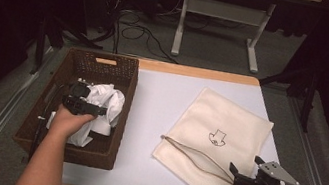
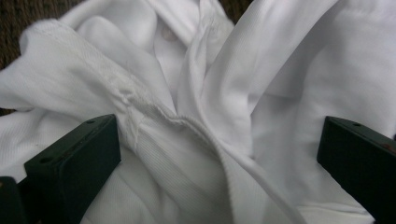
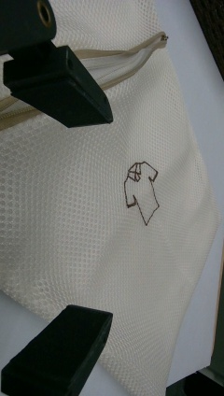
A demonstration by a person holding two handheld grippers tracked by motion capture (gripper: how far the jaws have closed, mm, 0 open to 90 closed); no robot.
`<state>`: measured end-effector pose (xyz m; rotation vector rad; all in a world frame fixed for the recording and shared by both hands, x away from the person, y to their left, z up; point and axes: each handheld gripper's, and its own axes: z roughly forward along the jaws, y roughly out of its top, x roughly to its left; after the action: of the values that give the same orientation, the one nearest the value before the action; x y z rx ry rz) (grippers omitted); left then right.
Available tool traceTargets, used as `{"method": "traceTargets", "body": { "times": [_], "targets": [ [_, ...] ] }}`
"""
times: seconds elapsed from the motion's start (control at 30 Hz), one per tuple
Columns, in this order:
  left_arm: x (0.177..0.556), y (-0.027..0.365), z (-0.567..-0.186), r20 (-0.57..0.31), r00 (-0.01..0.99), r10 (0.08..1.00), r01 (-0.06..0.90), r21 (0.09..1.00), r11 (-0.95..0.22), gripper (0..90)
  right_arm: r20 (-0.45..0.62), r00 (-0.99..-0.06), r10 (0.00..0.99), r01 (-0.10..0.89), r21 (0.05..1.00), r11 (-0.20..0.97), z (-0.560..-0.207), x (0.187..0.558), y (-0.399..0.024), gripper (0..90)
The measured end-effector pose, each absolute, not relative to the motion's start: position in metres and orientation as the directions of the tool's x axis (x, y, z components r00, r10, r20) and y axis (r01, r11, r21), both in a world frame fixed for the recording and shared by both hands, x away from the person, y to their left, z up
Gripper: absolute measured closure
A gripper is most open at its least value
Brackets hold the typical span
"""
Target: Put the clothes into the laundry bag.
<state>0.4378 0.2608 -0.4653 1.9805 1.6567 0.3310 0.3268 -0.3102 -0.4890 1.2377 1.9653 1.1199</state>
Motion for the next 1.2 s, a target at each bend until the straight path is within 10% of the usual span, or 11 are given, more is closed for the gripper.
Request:
{"method": "traceTargets", "body": {
  "times": [0.4,0.93,1.2],
  "targets": [
    [0.446,0.253,-0.491,-0.094,0.196,0.976,0.94,0.301,-0.16,0.3,-0.014,-0.425,0.905,0.448,0.866,0.224,-0.49,0.327,-0.31,6.8],
    [0.447,0.249,-0.497,0.003,0.17,0.986,0.949,0.268,-0.164,2.1,-0.018,-0.403,0.915,0.437,0.874,0.21,-0.49,0.326,-0.311,8.4],
    [0.445,0.25,-0.492,0.017,0.177,0.984,0.943,0.282,-0.174,16.5,-0.022,-0.397,0.917,0.428,0.88,0.207,-0.49,0.326,-0.311,9.6]
  ]
}}
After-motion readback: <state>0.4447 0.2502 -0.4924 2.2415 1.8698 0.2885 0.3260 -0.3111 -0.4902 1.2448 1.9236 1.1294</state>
